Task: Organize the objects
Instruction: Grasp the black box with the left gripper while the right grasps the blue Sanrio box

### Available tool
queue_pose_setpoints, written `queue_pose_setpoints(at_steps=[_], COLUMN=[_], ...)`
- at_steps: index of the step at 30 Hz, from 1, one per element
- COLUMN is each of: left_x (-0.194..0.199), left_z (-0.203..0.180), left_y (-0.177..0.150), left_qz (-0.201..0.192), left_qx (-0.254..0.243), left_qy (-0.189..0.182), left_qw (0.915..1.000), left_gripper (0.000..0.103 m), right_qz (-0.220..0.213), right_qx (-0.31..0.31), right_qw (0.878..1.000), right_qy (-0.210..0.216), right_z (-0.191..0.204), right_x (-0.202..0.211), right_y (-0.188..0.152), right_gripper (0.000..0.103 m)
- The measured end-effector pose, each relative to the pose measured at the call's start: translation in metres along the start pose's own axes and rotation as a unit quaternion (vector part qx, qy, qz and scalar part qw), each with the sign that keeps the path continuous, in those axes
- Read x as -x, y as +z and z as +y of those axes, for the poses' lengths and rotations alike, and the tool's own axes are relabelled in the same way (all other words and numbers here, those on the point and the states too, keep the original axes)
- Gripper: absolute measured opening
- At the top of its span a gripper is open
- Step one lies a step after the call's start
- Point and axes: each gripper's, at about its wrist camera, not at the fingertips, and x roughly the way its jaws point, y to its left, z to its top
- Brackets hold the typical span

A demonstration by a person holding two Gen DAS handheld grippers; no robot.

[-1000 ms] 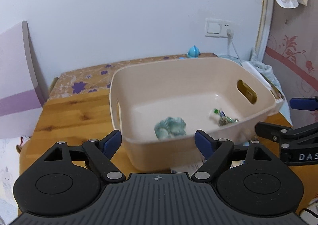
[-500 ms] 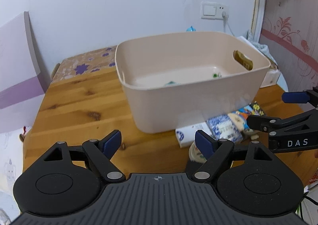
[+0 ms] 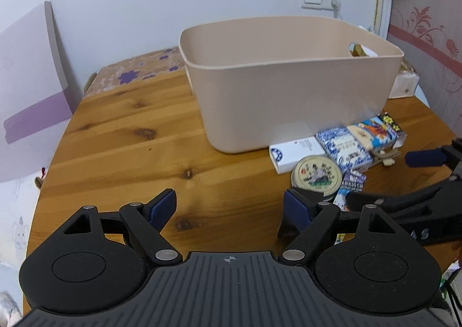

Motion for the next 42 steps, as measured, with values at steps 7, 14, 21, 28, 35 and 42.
queue_pose_setpoints(at_steps=[7,14,21,28,35,42], left_x=[0.001,0.0,-0.002,-0.002,-0.001,0.001], left_z=[0.019,0.032,0.031,0.027,0.024,0.008], left_y=[-0.006,-0.003,0.0,0.001,0.002,-0.002], left_qz=[0.008,0.011,0.012,0.01,0.011,0.017], left_qx=[0.048,0.067,0.063,0.058,0.051,0.023], left_qy=[-0.008,-0.006,-0.021,-0.031,-0.052,-0.078], left_qw=[0.9988,0.9977,0.9977,0.9978,0.9973,0.9966], left_gripper=[0.083,0.083,0.083,0.083,0.083,0.083], right_qz=[0.0,-0.001,0.01,0.053,0.05,0.052], right_qx=[0.009,0.026,0.023,0.048,0.039,0.024], right_qw=[1.0,0.999,0.999,0.996,0.998,0.998], right_qy=[0.014,0.025,0.039,0.047,0.022,0.011], right_z=[0.011,0.026,0.03,0.04,0.023,0.003], right_x=[0.002,0.001,0.0,-0.015,-0.01,0.0], right_y=[0.0,0.001,0.002,-0.001,-0.008,-0.018], right_gripper=[0.103,0.103,0.103,0.103,0.103,0.103])
